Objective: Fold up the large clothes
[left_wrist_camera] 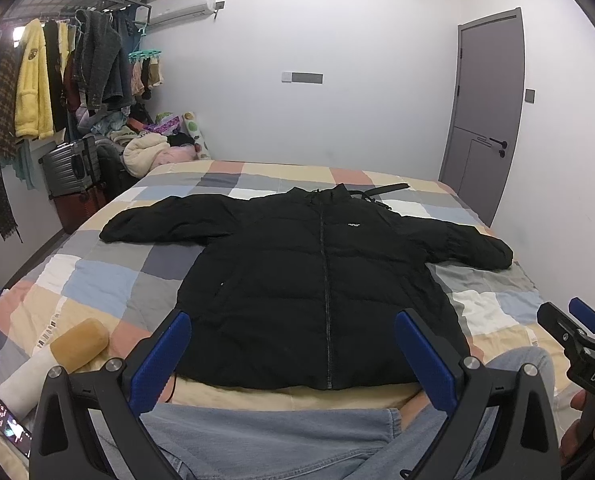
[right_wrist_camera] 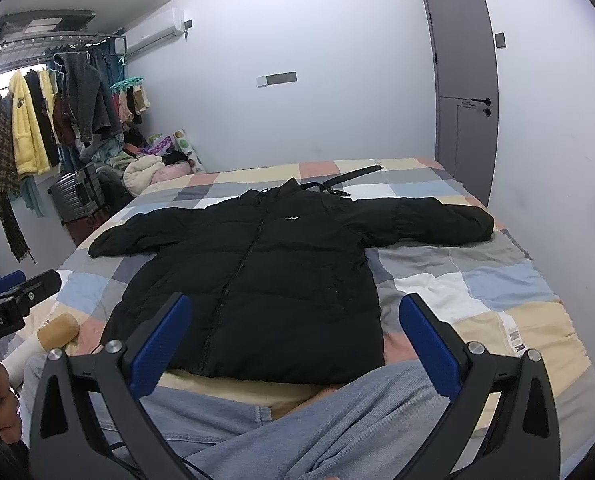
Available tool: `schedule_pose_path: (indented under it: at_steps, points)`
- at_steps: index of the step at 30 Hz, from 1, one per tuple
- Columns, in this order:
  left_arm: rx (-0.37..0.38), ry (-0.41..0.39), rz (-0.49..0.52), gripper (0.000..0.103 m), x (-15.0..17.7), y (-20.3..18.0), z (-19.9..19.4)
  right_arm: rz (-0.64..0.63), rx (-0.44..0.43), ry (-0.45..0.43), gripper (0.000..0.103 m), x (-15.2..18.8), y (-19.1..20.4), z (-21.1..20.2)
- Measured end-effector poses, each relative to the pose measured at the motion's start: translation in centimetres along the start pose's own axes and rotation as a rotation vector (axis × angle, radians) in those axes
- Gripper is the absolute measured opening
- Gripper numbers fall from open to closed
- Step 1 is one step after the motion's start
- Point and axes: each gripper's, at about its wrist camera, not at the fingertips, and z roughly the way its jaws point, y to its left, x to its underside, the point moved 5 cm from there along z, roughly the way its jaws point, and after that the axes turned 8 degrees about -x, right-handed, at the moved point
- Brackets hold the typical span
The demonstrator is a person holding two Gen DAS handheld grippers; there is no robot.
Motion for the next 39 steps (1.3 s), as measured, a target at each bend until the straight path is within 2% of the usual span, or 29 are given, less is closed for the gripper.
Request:
schedule_pose_path:
  at_steps: [25,39]
  points:
    - [0.0,0.012,0.001,0.103,0.1,-0.4,0.1,0.009,-0.004,-0.001,0.103,0.5,0.0,0.0]
    - [-0.005,0.03,-0.003,0.103,0.1,-0.3,0.8,0.028,0.004,0.049,0.103,0.7,-0.4,1.7]
